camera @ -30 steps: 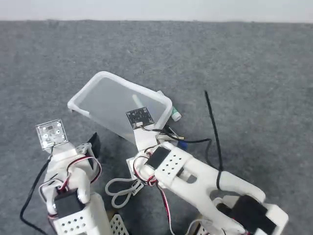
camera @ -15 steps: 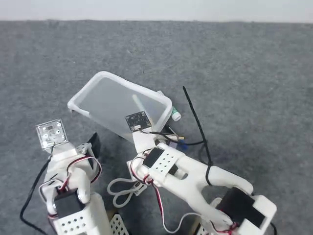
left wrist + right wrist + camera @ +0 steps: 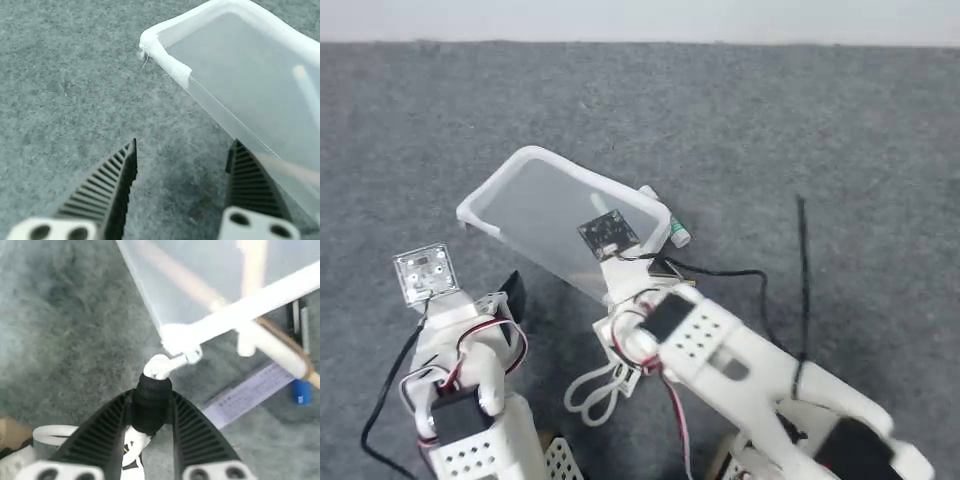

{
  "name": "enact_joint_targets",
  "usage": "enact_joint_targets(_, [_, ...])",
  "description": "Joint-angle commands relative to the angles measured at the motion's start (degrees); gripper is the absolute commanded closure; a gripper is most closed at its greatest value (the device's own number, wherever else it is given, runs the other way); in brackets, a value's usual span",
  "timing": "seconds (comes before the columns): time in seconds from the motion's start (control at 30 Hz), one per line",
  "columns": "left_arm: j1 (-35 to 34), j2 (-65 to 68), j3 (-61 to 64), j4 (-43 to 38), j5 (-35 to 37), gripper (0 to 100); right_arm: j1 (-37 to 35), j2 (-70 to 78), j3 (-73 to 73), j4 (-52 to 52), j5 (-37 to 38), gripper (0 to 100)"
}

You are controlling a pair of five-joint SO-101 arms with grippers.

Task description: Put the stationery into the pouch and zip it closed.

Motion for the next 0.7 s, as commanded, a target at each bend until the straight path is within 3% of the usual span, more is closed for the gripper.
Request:
enact_joint_targets(0.0, [-0.09, -1.23, -4.18, -1.58, 1.14, 72, 1.01, -9.01, 2.29, -1.45, 5.19, 99.3])
enact_joint_targets(0.4, [0.18, -1.23, -6.73, -1.49, 0.97, 67, 5.32, -28.88, 7.47, -2.24, 22.07, 99.3])
enact_joint_targets(0.67, [8.53, -1.23, -14.55, 3.08, 0.97, 60, 5.41, -33.63, 7.47, -6.90, 28.92, 99.3])
